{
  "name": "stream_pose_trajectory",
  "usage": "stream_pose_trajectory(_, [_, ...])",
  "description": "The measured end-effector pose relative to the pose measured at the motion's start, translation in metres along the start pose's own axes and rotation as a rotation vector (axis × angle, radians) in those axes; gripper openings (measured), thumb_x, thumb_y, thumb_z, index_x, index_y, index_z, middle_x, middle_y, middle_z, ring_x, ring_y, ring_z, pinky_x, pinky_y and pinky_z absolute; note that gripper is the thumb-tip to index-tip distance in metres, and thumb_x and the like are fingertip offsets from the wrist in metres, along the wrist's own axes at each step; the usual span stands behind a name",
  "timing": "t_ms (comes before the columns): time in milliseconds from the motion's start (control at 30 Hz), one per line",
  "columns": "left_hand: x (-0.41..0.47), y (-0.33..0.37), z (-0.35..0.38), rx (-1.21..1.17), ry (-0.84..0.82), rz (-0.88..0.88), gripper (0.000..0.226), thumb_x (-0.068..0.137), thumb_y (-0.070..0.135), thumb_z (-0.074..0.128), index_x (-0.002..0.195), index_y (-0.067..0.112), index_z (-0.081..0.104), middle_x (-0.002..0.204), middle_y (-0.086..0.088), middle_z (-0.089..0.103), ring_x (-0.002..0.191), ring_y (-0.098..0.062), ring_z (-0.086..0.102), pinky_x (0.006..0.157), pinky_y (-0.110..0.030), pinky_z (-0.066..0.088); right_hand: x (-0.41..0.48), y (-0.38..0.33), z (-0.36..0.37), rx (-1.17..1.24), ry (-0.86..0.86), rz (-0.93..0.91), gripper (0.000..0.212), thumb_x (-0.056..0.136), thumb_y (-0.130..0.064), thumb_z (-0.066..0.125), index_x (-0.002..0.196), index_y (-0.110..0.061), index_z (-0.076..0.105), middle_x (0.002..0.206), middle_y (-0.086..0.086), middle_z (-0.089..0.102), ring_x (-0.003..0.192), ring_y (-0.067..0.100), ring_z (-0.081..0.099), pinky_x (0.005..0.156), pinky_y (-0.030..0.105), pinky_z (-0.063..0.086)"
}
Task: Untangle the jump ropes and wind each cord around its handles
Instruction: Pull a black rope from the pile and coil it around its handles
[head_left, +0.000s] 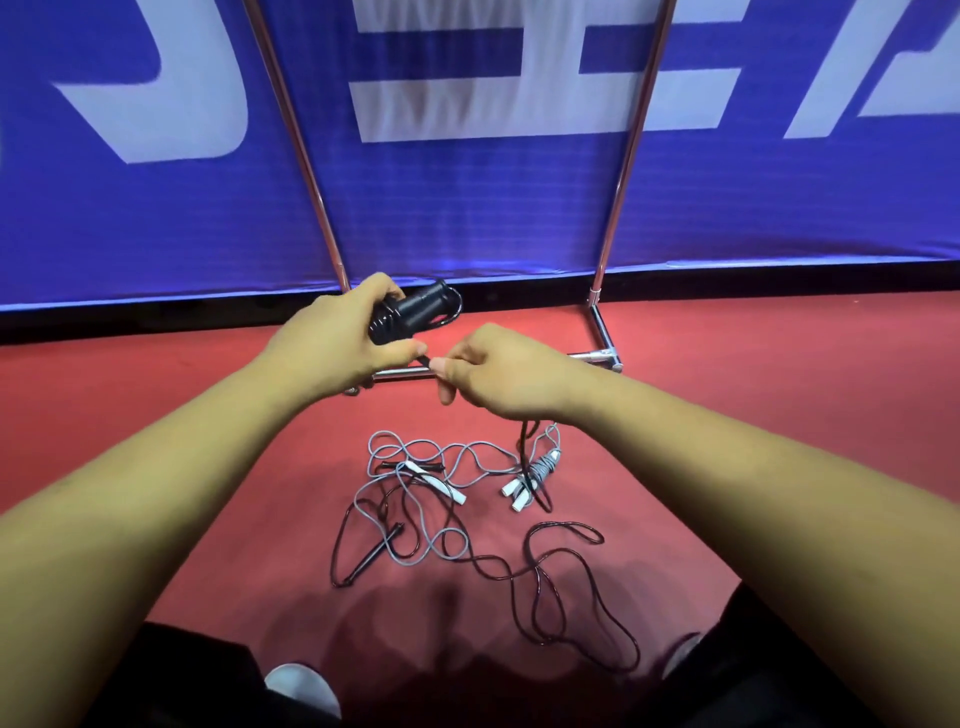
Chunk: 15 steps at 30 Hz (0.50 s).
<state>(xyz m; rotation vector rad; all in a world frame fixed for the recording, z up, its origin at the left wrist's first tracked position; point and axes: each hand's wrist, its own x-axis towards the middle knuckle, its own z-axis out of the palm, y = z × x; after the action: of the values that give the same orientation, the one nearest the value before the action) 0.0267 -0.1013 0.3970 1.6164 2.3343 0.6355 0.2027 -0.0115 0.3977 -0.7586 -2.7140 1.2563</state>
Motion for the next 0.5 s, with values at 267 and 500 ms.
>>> stream_pose_trajectory(267, [0.001,-0.006,-0.007,-0.163,-0.245,0.029,0.030,0.080,0.047,0.074,0.098,0.039,0.052,0.080,-0.005,0.072,0.056,-0.022,0.069,0.044,-0.030,0.046,-0.009,-0.009,-0.010,0.019,-0.064,0.032,0.031,0.096,-0.029,0.055,0.077,-0.011,0.070,0.057,0.005,0.038,0.046,0.017,0.032,0.040,0.021,0.025])
stream_pose_trajectory(500, [0.003,-0.007,-0.009,-0.168,-0.478,0.045,0.026,0.080,0.038,0.076,0.100,0.030,0.062,0.076,0.000,0.069,0.054,-0.019,0.064,0.041,-0.026,0.039,-0.012,-0.019,-0.010,-0.194,-0.115,-0.042,0.020,0.094,-0.022,0.060,0.080,-0.013,0.071,0.059,0.000,0.046,0.051,0.012,0.040,0.048,0.024,0.031])
